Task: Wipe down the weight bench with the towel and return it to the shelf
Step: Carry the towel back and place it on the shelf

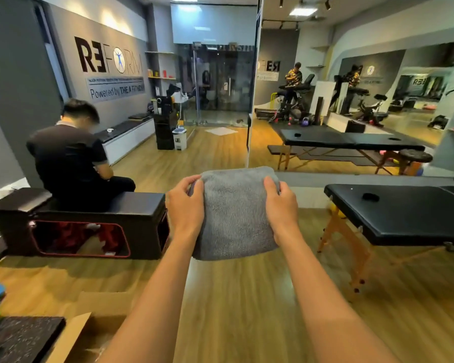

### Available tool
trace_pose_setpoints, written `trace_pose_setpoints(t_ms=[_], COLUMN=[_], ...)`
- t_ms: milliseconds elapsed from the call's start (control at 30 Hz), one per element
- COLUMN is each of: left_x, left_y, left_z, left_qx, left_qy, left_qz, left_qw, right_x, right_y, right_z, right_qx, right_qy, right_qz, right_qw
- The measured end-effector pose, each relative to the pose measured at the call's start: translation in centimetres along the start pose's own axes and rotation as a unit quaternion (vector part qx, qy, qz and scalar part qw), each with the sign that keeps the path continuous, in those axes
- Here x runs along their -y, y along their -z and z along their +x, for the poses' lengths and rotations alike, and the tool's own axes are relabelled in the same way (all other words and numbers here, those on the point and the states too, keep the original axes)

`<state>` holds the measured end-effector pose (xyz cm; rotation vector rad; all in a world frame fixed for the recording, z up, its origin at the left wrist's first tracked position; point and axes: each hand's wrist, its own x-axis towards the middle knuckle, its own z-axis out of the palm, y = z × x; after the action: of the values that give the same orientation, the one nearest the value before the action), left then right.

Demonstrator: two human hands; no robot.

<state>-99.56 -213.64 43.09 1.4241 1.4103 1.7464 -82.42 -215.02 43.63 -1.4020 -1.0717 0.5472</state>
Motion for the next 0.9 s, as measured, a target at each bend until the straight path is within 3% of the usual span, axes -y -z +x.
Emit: trace_pose_setpoints(t_ms=[367, 900], left_x=[10.2, 26.3], left_y=[-14.4, -37.4], left_z=[26.6, 72.4], left_qx=[0.01, -0.017], left_qy=[0.004, -0.022], left_qz=[-0.007, 0.054], left_qw=[1.0, 0.998], right_x=[-4.5, -11.8], right_y=[-14.4, -40.9], right_z=[27.3, 75.1], right_qx=[0.002, 0.035], right_qy=[-0.003, 0.012], right_qz=[-0.006, 0.054], right_qw=[1.0, 0.998])
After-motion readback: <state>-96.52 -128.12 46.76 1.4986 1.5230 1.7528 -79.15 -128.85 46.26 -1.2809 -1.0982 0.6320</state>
